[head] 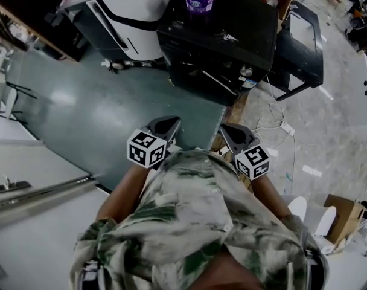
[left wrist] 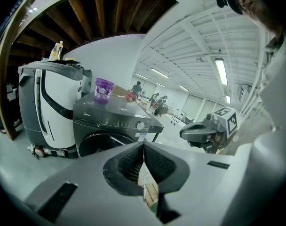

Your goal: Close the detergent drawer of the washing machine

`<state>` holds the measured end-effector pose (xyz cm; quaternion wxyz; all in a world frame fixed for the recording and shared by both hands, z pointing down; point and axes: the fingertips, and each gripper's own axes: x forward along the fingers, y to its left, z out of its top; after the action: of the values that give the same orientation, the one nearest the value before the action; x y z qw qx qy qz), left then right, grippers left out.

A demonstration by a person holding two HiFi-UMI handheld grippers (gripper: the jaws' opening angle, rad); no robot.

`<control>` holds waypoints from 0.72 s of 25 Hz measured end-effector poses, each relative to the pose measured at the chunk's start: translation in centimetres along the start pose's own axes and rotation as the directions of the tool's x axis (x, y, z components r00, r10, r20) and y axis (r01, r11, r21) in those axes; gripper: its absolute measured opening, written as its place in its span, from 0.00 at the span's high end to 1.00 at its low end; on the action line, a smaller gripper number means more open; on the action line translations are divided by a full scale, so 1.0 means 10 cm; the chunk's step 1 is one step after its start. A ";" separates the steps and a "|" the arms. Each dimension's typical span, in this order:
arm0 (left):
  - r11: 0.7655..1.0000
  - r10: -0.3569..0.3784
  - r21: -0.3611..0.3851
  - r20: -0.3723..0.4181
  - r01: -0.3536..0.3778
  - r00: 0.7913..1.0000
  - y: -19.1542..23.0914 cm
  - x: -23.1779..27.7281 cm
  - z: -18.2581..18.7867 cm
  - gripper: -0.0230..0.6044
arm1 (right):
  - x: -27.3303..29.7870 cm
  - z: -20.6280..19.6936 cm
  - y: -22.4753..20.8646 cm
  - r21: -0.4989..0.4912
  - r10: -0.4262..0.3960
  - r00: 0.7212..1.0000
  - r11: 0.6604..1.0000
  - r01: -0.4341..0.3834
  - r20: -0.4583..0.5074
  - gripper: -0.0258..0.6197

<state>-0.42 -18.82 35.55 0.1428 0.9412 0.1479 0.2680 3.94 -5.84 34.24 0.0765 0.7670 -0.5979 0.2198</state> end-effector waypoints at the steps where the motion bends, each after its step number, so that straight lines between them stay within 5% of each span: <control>1: 1.000 0.000 -0.002 -0.004 0.000 1.000 0.01 0.01 -0.01 0.92 | 0.01 0.00 -0.01 0.000 0.002 1.000 1.000 -0.002 -0.001 0.93; 18: 0.999 -0.024 -0.025 -0.040 0.023 0.999 0.14 0.35 0.09 0.92 | 0.03 -0.09 -0.32 0.037 -0.027 0.999 0.999 0.028 -0.026 0.93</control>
<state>3.17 -19.07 36.92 0.1542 0.9320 0.1586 0.2871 6.83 -4.91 35.63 0.0726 0.7738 -0.5820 0.2394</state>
